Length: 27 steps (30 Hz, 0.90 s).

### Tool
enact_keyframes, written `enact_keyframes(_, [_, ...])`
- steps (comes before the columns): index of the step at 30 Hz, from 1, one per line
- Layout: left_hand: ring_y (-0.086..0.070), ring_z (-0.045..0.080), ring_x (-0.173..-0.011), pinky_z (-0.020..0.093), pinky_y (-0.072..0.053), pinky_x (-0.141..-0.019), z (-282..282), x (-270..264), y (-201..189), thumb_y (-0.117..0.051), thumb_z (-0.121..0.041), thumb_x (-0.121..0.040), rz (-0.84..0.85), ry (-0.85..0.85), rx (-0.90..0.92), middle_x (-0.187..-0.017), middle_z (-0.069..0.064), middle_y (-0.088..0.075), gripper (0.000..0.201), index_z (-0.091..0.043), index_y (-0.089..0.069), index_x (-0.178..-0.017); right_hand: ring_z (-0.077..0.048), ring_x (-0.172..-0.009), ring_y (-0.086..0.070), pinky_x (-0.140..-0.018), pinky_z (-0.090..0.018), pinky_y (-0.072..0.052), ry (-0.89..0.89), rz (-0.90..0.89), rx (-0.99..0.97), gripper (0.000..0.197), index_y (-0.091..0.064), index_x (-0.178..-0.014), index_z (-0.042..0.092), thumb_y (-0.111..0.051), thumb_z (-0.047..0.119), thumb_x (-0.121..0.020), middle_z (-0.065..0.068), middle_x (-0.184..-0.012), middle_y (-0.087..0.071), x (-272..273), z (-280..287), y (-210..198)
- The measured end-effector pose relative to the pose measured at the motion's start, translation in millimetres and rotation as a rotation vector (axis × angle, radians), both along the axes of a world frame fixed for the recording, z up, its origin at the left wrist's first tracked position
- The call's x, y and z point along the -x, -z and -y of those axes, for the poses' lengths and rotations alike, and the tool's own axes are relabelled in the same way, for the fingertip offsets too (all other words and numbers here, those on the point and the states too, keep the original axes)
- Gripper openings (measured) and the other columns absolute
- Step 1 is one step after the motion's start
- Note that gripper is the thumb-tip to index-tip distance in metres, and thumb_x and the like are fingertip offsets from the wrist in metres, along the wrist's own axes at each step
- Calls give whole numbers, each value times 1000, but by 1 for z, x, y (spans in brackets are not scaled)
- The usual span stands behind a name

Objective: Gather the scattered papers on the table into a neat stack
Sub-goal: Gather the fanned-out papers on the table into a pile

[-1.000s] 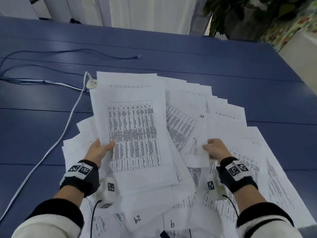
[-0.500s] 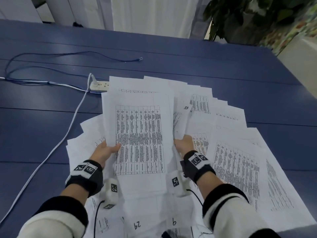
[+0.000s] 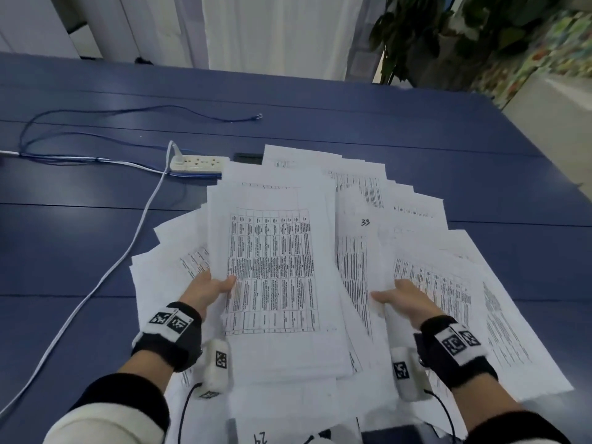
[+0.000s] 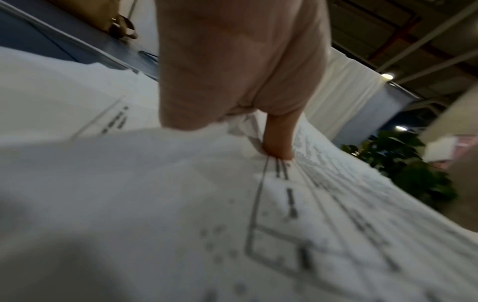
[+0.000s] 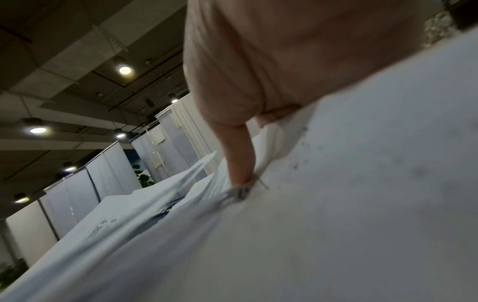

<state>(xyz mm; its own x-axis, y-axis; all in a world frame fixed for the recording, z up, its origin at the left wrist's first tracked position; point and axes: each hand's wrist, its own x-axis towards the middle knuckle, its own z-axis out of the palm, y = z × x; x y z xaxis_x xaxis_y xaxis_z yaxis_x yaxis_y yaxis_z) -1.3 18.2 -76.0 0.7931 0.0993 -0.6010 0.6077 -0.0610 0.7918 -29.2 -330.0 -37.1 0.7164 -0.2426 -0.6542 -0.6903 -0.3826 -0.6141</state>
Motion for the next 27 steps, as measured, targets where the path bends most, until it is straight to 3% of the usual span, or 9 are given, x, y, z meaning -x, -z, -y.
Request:
enact_keyframes(4, [-52, 24, -97, 34, -48, -85, 39, 19, -5, -58, -14, -90, 67, 104, -208, -120, 17, -57, 48, 1, -42, -133, -33, -140, -26, -115, -47, -23, 173, 21, -117, 67, -21, -146, 2, -41, 42, -96, -14, -154, -23, 19, -10, 10])
enact_keyframes(6, [-51, 19, -86, 20, -44, -62, 55, 25, -5, -56, -12, -91, 101, 120, -258, -119, 18, -55, 49, 1, -39, -135, -31, -143, -20, -115, -46, -20, 136, 36, -119, 70, -16, -148, 5, -33, 49, -96, -12, -156, -16, 27, -21, 13])
enact_keyframes(8, [-51, 19, -84, 17, -38, -53, 69, 30, -8, -54, -11, -92, 113, 135, -275, -116, 18, -54, 48, 2, -38, -135, -30, -143, -19, -114, -46, -20, 79, 43, -120, 73, -14, -149, 7, -32, 53, -95, -11, -157, -14, 35, -35, 13])
enact_keyframes(11, [-52, 16, -80, 20, -44, -60, 78, 34, -9, -51, -11, -93, 122, 180, -251, -111, 16, -53, 48, 3, -36, -136, -30, -138, -32, -113, -49, -27, 40, 65, -115, 76, -22, -147, 9, -52, 47, -89, -11, -153, -26, 42, -40, 21])
enact_keyframes(15, [-49, 29, -119, 37, -40, -97, 77, 37, -18, -51, -17, -94, 98, 195, -152, -134, 14, -49, 52, -5, -32, -141, -27, -117, -53, -104, -44, -41, 77, 118, -177, 46, -42, -134, 4, -56, 14, -91, -11, -134, -53, 44, -32, 22])
enact_keyframes(17, [-48, 29, -121, 38, -40, -99, 77, 39, -19, -56, -17, -92, 133, 200, -143, -135, 12, -49, 57, -8, -31, -142, -25, -112, -54, -101, -39, -43, 63, 131, -218, 41, -43, -132, 3, -53, 10, -93, -10, -131, -54, 46, -30, 20])
enact_keyframes(22, [-52, 31, -116, 35, -45, -91, 78, 40, -14, -65, -5, -83, 164, 149, -200, -133, 15, -49, 67, -9, -31, -140, -26, -111, -56, -100, -44, -45, -64, 204, 108, 38, -53, -123, 9, -55, 29, -91, -5, -121, -56, 46, -13, 15])
enact_keyframes(25, [-50, 35, -121, 44, -44, -97, 67, 38, -9, -66, -4, -81, 132, 81, -212, -135, 17, -49, 67, -7, -34, -140, -34, -118, -50, -100, -53, -42, 114, 104, 490, 60, -49, -126, 23, -67, 46, -74, -13, -137, -43, 46, 29, 17])
enact_keyframes(27, [-50, 36, -121, 45, -42, -99, 58, 37, -9, -64, -5, -83, 114, 51, -216, -132, 20, -52, 60, -4, -39, -137, -39, -136, -27, -111, -55, -26, 215, -90, 610, 87, -30, -140, 10, -71, 48, -74, -24, -148, -23, 53, 56, 18])
